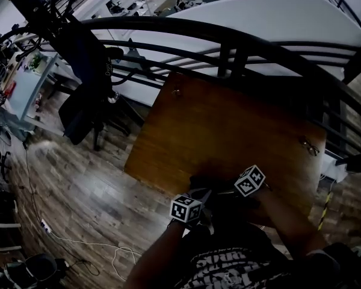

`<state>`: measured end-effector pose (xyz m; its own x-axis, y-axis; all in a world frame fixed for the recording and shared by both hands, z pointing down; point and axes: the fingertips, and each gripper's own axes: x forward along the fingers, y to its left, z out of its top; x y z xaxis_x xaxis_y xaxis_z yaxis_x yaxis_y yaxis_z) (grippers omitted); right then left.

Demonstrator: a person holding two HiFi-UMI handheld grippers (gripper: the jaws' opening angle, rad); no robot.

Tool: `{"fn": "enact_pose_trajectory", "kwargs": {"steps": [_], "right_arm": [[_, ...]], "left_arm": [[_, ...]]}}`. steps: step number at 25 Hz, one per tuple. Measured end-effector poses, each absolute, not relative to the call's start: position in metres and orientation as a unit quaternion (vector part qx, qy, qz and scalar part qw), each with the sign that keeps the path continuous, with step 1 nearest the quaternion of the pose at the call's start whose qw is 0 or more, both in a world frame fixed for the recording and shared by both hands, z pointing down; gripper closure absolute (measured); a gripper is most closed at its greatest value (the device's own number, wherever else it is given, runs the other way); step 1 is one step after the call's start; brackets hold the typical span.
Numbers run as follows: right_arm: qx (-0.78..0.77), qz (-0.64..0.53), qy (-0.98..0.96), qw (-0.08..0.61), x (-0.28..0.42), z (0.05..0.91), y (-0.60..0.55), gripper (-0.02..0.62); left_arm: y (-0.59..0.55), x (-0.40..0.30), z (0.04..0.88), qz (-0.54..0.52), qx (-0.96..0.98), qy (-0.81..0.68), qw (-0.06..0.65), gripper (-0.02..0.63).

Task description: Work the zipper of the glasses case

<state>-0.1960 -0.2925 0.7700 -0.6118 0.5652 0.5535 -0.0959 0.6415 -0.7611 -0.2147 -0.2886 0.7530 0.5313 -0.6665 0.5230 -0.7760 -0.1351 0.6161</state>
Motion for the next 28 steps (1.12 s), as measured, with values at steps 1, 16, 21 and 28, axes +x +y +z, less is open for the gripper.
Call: {"fn": "enact_pose_trajectory", "kwargs": {"steps": [1,16,21,28], "right_arm": [[-0.158,0.404,-0.798,0.417,-0.195,0.768,-0.286,0.336],[-0.080,0.312,-0.821,0.471,-0.195,0.784,-0.241,0.328],[-0.073,0.312,-0.866,0.385,-0.194,0.741,-0.261,0.333],[-0.106,0.265,-0.928,0.237,-0.183,0.613,-0.255,0.333]], "left_arm": [[-0.289,-0.215,0.752,0.042,0.746,-0.478,0.462,0.598],[-0.238,-0.230,0.747,-0.027,0.720,-0.455,0.524,0.598],[-0.232,-0.245,0.721,0.019,0.773,-0.439,0.458,0.540],[-0.252,-0.222,0.594,-0.127,0.868,-0.323,0.356,0.290]]}}
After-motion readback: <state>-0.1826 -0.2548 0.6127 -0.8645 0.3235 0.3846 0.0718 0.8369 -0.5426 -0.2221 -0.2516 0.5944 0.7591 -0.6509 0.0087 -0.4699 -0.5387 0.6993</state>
